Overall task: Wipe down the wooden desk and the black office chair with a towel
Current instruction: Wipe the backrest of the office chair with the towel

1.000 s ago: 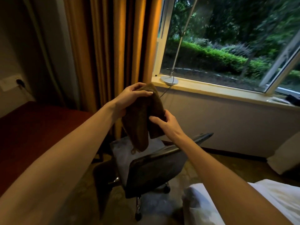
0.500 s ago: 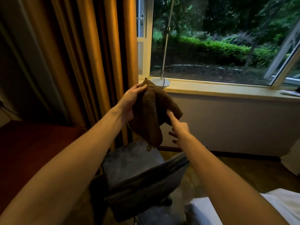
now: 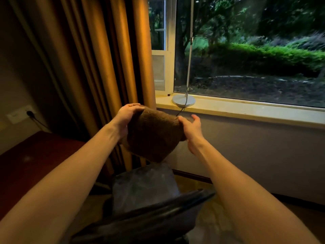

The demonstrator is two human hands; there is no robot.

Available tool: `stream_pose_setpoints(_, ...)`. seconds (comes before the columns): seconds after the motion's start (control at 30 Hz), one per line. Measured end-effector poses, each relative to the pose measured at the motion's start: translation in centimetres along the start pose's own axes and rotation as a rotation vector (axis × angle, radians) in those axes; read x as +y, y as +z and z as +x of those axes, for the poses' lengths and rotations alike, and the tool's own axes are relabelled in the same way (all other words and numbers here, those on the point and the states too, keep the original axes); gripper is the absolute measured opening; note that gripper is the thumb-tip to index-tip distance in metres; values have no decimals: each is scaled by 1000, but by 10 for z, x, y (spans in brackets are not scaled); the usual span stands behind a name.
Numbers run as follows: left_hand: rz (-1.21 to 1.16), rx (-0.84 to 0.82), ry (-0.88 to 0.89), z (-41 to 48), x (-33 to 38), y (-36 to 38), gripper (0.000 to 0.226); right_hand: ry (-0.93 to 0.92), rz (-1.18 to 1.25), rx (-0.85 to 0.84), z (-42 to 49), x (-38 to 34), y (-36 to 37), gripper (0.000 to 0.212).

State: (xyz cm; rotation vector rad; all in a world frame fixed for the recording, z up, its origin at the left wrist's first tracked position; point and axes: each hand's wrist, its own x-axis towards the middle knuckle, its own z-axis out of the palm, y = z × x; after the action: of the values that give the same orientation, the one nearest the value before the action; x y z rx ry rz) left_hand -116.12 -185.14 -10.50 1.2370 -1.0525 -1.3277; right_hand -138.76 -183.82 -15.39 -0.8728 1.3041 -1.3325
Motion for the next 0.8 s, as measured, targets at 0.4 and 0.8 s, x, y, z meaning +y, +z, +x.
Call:
stream_pose_setpoints(0.4, 684, -24, 306, 29, -10, -27, 18, -470, -1318, -411, 20, -22, 5, 103)
stream_pose_setpoints(0.8, 986, -33, 249, 70, -20, -21, 27, -547, -1332, -164, 92, -27, 10, 39)
